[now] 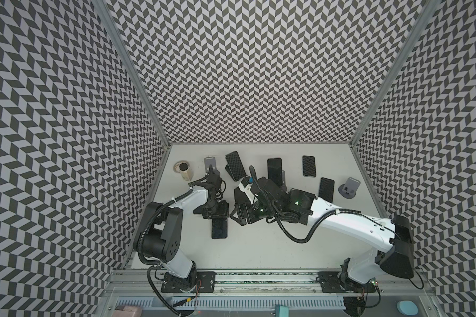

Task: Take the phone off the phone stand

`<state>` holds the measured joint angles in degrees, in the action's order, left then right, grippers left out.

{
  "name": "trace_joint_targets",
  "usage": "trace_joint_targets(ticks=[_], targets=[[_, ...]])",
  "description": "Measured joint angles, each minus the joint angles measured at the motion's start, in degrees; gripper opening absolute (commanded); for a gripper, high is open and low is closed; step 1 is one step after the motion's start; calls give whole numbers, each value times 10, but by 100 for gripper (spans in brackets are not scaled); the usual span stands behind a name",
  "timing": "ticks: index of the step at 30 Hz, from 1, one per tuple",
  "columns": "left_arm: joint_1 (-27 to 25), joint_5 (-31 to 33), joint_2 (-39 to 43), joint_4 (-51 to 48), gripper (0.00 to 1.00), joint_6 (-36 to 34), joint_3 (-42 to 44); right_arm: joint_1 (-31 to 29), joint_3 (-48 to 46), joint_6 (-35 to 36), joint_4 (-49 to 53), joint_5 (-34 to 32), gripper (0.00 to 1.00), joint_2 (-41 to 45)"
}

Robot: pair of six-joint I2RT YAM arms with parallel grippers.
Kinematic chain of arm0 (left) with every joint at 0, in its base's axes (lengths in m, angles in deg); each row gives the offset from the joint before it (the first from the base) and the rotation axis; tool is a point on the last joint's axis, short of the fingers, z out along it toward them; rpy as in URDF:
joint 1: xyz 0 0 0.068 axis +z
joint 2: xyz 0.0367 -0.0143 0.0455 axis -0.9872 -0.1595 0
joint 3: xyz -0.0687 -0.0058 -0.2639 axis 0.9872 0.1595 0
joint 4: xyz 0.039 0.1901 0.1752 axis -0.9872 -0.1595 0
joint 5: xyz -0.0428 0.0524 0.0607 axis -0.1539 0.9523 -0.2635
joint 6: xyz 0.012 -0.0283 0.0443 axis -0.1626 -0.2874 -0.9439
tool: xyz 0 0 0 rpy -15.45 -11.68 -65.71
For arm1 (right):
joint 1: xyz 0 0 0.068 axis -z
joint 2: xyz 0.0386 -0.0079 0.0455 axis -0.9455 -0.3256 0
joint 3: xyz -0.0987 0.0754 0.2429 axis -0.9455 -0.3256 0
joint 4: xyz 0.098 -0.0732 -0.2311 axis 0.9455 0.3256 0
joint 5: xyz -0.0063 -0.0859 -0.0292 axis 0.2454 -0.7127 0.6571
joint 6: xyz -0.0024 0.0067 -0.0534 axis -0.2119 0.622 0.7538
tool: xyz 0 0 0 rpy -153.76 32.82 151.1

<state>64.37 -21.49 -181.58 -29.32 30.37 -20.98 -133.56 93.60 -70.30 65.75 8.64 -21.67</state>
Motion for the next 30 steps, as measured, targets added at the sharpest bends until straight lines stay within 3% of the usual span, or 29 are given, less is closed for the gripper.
trace_joint_targets(ticks=[11,17,30], targets=[[1,10,-17,-10,66,-6,-11,1,7,20,-45,-26,82,3],[1,14,-18,-14,69,-6,-11,1,8,10,-79,-2,81,0],[1,30,-24,-21,71,-1,-15,1,11,48,-32,-2,82,8]])
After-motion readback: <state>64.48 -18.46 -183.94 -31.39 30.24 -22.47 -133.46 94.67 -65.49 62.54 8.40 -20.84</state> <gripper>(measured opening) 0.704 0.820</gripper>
